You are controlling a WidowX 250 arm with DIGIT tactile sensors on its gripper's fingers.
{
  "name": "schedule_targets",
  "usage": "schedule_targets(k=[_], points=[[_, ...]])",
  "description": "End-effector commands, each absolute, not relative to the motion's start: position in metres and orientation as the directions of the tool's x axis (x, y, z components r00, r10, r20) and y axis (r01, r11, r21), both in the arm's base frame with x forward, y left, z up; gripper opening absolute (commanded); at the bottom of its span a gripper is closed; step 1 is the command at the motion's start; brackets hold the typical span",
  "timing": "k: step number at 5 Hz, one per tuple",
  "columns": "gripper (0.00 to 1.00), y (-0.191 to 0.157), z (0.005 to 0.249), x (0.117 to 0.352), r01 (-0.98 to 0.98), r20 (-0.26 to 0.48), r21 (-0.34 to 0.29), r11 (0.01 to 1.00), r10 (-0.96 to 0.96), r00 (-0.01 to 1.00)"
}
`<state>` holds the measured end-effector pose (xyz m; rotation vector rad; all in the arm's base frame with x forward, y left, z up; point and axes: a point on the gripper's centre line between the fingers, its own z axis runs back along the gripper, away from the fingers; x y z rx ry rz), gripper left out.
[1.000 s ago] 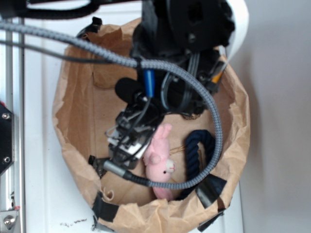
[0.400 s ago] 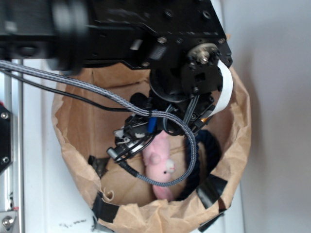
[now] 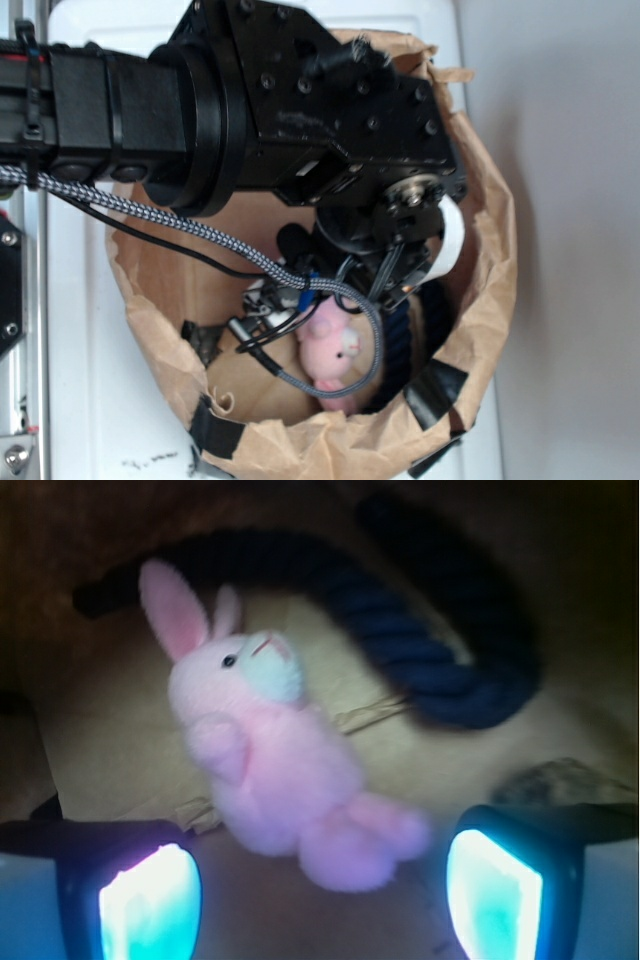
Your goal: Grab the pink bunny.
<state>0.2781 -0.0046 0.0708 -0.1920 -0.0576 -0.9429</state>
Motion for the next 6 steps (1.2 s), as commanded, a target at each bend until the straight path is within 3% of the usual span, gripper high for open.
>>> schedule_targets(k=[1, 2, 4, 5, 6], points=[[1.00, -0.032, 0.093, 0.275, 0.881, 0.235, -0.148, 0.449, -0.850, 0.472], [1.00, -0.042, 0.073, 0.280, 0.880, 0.198, -0.084, 0.468, -0.858, 0.475], [1.00, -0.047, 0.035, 0.267, 0.908, 0.172, -0.028, 0.419, -0.892, 0.417], [0.00, -0.047, 0.040, 0.258, 0.908, 0.184, -0.023, 0.419, -0.891, 0.416], [0.00, -0.040, 0.066, 0.257, 0.881, 0.233, -0.037, 0.472, -0.853, 0.466]])
